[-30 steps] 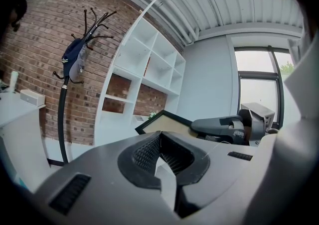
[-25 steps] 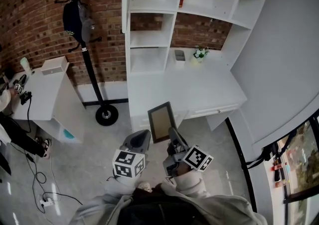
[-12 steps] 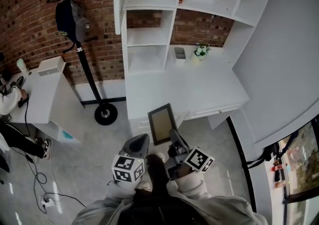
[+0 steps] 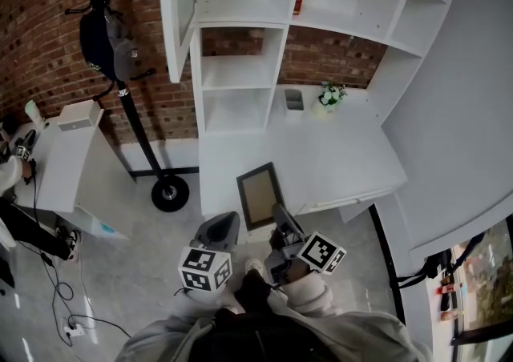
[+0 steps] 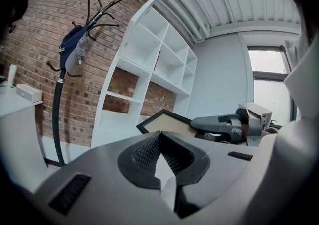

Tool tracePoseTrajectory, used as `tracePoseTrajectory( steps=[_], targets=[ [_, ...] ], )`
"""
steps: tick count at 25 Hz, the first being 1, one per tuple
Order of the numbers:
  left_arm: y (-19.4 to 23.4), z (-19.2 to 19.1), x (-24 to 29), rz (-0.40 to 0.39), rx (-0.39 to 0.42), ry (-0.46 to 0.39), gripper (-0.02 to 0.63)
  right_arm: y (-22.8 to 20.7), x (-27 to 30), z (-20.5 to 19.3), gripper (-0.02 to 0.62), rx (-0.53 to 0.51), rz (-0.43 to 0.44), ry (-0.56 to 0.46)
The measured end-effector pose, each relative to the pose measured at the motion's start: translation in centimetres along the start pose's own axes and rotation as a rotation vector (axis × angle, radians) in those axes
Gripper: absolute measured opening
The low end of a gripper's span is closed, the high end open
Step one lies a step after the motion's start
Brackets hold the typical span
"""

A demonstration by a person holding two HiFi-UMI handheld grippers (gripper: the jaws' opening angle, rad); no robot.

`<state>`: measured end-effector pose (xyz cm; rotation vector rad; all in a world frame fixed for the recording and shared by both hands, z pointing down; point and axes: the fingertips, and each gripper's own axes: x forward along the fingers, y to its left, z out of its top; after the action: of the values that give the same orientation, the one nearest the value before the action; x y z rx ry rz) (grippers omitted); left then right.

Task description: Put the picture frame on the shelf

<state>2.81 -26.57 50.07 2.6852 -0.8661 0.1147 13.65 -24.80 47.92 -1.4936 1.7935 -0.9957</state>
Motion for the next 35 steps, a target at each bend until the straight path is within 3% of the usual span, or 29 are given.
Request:
tracePoseTrajectory(
  steps=[4, 7, 10, 18, 28, 35],
  targets=[
    [1.2, 1.3, 3.4, 0.000, 0.003, -0.009, 0.005, -1.3, 2.5, 1.8, 0.063, 0.037, -0.023, 0.014],
    [2.0, 2.2, 5.9, -0.002, 0.008, -0.012, 0.005, -0.8, 4.8, 3.9, 0.063, 0.004, 0.057, 0.004],
    [2.7, 3.2, 8.2, 0.000, 0.012, -0.016, 0.005, -2.6, 6.1, 5.5, 0.063, 0.043, -0.008, 0.006],
    [4.9, 6.9, 13.6, 0.039, 0.029, -0.051, 0.005, -1.6, 12.4, 11.3, 0.063, -0.036, 0.150, 0.032],
    [8.7, 10.8, 18.2, 0.126, 0.045, -0.112, 0.005, -1.5, 18.4, 15.5, 0.063, 0.022, 0.235, 0.100],
    [10.6, 13.7, 19.7, 0.171, 0.066, -0.158, 0.005, 0.2, 21.2, 18.0, 0.063, 0.077, 0.328, 0.094]
  ],
)
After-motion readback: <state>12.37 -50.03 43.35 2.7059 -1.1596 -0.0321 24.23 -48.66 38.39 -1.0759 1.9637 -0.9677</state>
